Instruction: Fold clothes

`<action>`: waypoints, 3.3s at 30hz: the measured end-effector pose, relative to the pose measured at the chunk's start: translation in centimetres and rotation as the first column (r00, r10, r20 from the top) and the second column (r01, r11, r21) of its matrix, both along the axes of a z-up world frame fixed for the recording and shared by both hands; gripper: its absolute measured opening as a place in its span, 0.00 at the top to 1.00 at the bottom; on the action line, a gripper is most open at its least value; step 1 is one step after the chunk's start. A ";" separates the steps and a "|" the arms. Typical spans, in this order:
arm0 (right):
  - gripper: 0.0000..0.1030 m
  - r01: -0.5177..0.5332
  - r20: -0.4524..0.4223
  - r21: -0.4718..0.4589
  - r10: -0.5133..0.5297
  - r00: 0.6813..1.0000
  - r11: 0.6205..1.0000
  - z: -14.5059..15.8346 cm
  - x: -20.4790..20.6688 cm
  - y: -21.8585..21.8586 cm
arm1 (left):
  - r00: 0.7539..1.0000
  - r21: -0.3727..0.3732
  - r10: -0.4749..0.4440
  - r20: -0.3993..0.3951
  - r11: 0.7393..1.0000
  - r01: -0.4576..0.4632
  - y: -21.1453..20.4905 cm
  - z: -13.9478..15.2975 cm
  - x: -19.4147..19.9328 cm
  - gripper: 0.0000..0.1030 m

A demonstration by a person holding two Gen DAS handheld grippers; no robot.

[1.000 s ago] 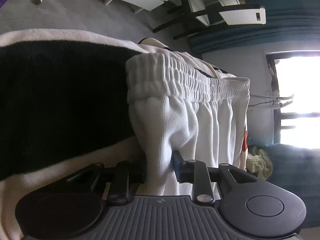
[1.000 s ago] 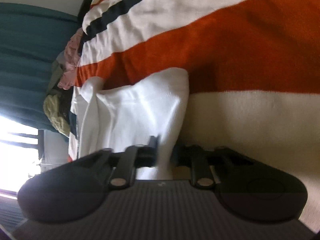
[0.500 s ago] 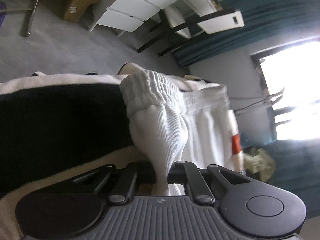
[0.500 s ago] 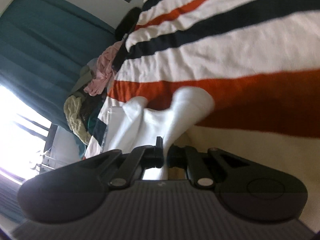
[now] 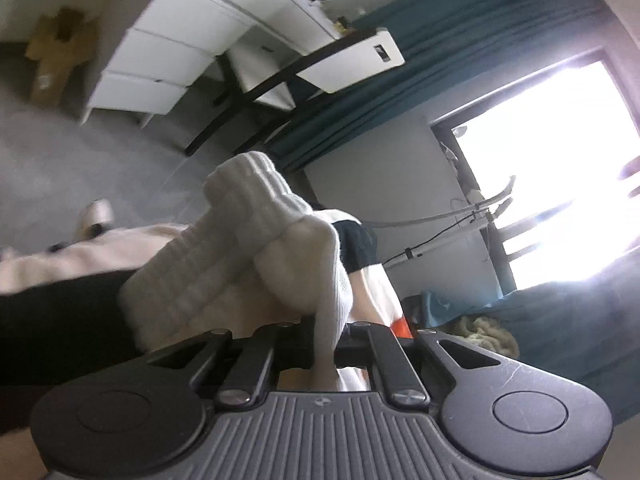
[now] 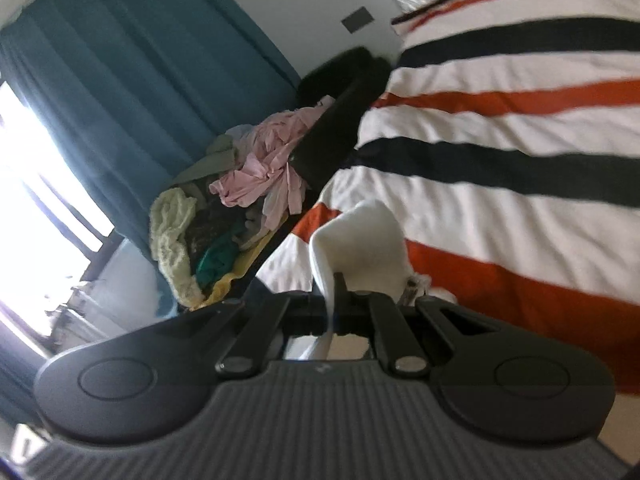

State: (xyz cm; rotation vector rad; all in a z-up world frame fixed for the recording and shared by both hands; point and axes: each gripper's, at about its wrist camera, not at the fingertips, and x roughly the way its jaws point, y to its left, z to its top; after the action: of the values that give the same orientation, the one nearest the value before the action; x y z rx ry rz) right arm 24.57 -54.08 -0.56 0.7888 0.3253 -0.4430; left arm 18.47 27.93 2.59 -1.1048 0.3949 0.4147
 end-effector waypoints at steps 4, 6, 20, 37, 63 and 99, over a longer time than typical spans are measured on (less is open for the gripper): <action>0.95 0.019 -0.068 -0.071 -0.024 0.997 0.997 -2.3 9.4 0.5 | 0.999 0.022 0.002 -0.043 1.000 -0.001 -0.6 -2.7 8.9 0.93; 0.95 0.015 -0.113 -0.086 -0.025 0.993 0.996 -4.0 13.8 0.6 | 0.997 0.050 0.004 -0.080 0.999 0.000 -1.0 -4.3 12.8 0.93; 0.91 -0.063 -0.334 -0.103 0.025 0.942 0.993 -13.0 23.4 1.2 | 0.971 0.182 -0.067 -0.228 0.977 0.110 -2.1 -6.6 21.1 0.82; 0.46 -0.177 -0.033 0.160 0.184 0.982 0.971 -9.7 1.5 1.4 | 0.994 0.003 -0.104 -0.017 0.995 0.104 -5.5 -6.2 -2.7 0.29; 0.60 -0.220 0.039 0.334 0.219 0.975 0.917 -18.1 3.5 1.5 | 0.993 -0.111 -0.046 0.112 0.992 0.058 1.1 -15.8 3.0 0.44; 0.85 0.016 -0.075 0.495 0.025 0.997 0.869 -14.3 -13.1 -2.8 | 0.999 0.155 -0.046 0.030 0.987 0.041 1.5 -9.7 -9.1 0.90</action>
State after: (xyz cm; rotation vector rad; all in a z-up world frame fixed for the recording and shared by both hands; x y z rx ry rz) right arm 11.44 -56.85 -14.90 1.2767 0.5268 -0.3895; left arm 9.33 29.43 -7.14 -0.9497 0.3512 0.3815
